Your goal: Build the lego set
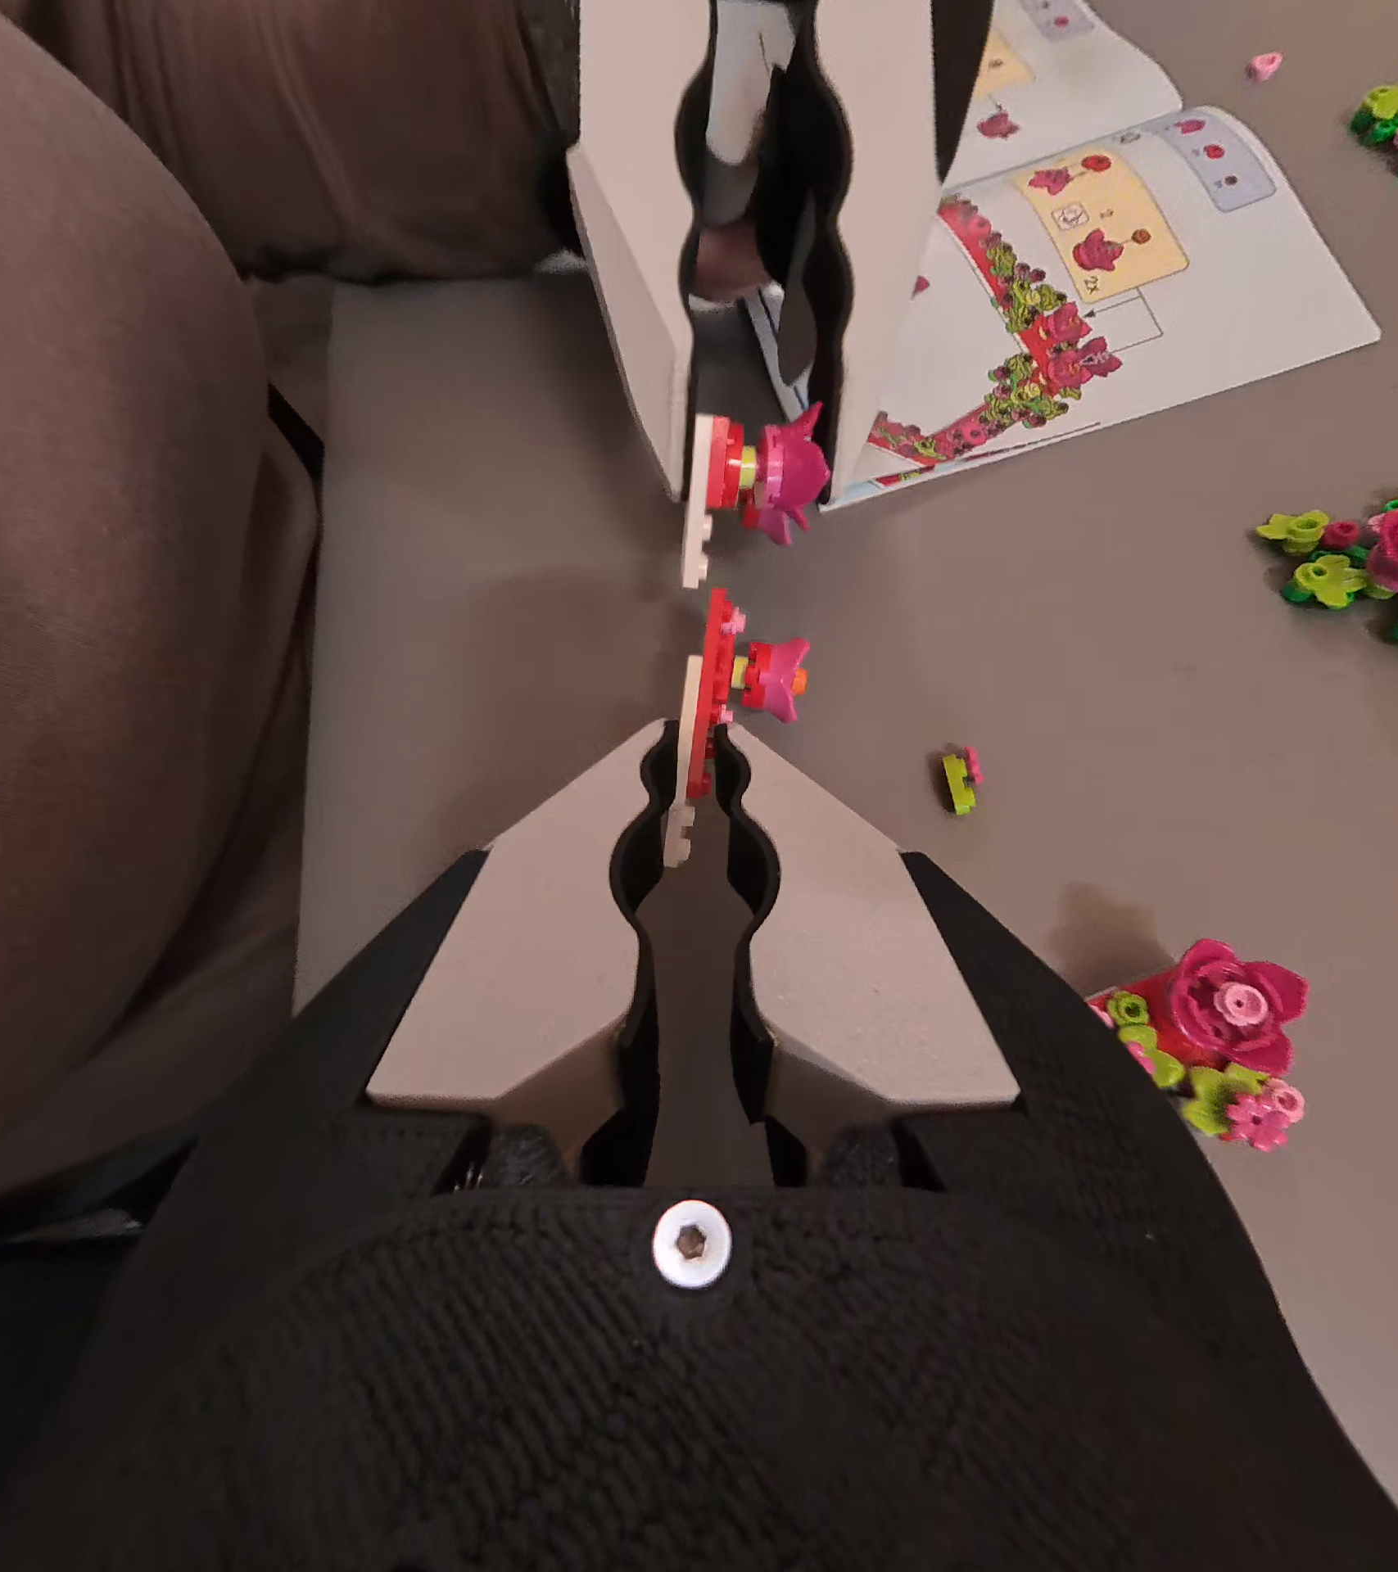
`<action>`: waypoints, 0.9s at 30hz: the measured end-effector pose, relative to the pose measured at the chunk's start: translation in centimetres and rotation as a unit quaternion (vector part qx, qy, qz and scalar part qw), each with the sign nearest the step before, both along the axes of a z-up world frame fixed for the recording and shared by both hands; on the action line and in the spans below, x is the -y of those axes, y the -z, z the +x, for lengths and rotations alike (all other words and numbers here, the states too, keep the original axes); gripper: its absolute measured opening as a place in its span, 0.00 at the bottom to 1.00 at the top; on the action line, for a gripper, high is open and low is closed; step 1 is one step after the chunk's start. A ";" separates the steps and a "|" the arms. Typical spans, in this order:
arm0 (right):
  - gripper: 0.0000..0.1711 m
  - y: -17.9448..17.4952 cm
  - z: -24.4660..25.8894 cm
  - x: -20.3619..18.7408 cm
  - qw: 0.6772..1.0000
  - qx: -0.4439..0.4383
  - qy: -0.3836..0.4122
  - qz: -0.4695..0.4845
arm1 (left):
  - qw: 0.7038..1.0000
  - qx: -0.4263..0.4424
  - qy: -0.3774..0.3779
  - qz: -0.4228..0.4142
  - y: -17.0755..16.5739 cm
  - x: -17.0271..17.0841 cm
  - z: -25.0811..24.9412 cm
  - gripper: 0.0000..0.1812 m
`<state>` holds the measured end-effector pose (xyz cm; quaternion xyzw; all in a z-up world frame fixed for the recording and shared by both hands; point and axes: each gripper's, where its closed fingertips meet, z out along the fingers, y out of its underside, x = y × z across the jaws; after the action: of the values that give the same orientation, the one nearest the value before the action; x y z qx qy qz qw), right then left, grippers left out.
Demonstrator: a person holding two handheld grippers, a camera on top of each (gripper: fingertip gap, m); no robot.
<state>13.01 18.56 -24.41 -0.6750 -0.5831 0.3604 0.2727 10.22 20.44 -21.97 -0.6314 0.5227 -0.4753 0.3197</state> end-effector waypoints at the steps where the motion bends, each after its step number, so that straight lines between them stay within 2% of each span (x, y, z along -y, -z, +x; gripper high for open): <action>1: 0.04 0.3 0.1 0.0 1.000 0.015 -0.001 0.016 | 1.000 -0.002 -0.001 0.000 0.1 0.0 -0.1 0.14; 6: 0.04 1.9 0.5 0.0 0.992 0.084 -0.013 0.092 | 1.000 -0.017 -0.004 0.011 0.4 0.2 -0.2 0.14; 9: 0.04 2.2 0.4 0.1 0.991 0.086 -0.014 0.104 | 1.000 -0.024 0.000 0.014 0.8 0.4 -0.2 0.14; 15: 0.14 1.8 0.3 0.3 0.990 0.061 -0.011 0.124 | 0.999 -0.033 0.005 0.023 1.1 0.6 -0.4 0.14; 21: 0.16 2.8 0.1 0.1 0.978 0.086 -0.018 0.191 | 0.999 -0.034 0.003 0.026 1.0 0.6 -0.7 0.14; 24: 0.15 2.9 -0.1 0.2 0.979 0.091 -0.018 0.179 | 0.999 -0.034 0.005 0.027 1.0 0.7 -0.7 0.14; 27: 0.07 3.1 -0.1 0.0 0.981 0.097 -0.009 0.170 | 0.999 -0.033 0.005 0.033 1.0 0.7 -0.7 0.14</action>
<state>12.94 18.55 -27.50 -0.6450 -0.6658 0.1914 0.3226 9.55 19.69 -22.92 -0.6336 0.5515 -0.4380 0.3202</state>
